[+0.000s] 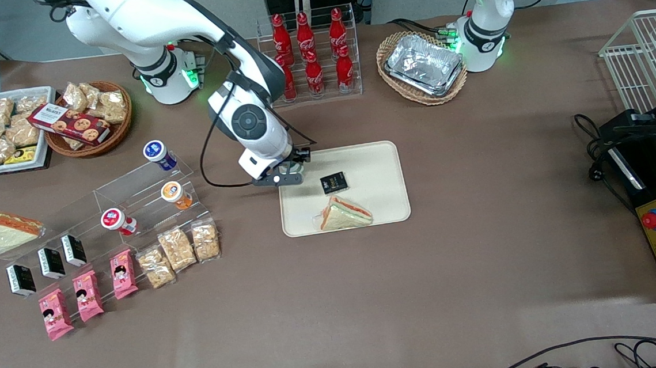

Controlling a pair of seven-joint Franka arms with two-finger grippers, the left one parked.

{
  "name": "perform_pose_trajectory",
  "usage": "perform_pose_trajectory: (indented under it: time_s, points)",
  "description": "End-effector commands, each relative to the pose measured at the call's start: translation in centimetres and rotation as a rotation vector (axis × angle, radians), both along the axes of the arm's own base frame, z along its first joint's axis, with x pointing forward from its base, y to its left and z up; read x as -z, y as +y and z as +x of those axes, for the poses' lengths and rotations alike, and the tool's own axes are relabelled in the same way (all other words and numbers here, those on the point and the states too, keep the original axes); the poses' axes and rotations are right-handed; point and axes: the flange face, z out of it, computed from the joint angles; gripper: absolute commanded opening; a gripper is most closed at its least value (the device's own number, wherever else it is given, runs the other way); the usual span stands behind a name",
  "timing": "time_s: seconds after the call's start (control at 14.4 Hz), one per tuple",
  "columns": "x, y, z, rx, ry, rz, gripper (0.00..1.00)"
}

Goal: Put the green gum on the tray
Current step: 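Carry the green gum bottle with the right gripper to the white tray, then lower the bottle onto the tray corner and open the right gripper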

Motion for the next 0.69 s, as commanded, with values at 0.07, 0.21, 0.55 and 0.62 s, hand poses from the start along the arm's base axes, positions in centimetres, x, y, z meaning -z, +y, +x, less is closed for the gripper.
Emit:
perform_pose_trajectory:
  time_s: [0.07,0.21,0.55,0.62]
  points:
    - [3.9,0.7,-0.8,-0.030,-0.025,-0.012,0.39]
    - [4.4,0.5,-1.1,-0.040,-0.027,-0.021,0.39]
    - [4.8,0.4,-1.0,-0.066,-0.041,-0.035,0.80]
    - [4.9,0.5,-1.0,-0.067,-0.043,-0.035,0.87]
